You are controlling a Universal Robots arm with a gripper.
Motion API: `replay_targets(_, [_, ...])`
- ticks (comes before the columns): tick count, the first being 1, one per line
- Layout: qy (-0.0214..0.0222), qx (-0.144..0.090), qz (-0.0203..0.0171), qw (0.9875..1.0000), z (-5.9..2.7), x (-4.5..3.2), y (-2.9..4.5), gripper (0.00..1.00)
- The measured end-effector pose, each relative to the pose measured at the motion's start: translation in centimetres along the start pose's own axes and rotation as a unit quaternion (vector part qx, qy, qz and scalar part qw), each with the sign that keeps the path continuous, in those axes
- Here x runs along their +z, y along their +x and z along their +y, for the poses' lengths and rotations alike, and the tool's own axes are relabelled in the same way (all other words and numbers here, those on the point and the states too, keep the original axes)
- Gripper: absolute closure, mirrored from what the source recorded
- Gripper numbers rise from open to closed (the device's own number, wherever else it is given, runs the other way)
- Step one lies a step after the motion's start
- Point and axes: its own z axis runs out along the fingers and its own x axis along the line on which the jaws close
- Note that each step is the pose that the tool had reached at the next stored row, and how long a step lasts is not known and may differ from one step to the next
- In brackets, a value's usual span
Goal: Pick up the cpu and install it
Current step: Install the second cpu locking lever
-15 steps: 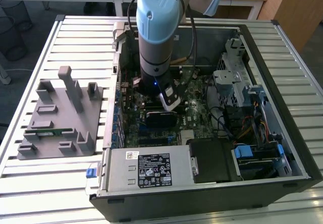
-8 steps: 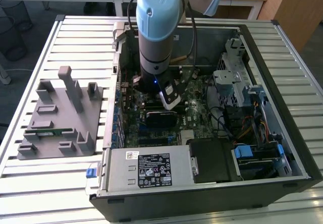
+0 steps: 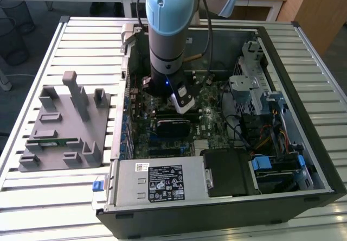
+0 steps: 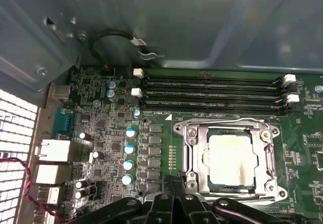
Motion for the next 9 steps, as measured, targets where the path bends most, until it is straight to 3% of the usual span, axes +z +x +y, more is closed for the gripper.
replay_targets(6, [-0.0006,0.000,0.0001,1.0000,0.09,-0.32,0.00,0.89])
replay_targets(9, [-0.0043,0.000,0.0000,1.0000,0.18,-0.61,0.00,0.89])
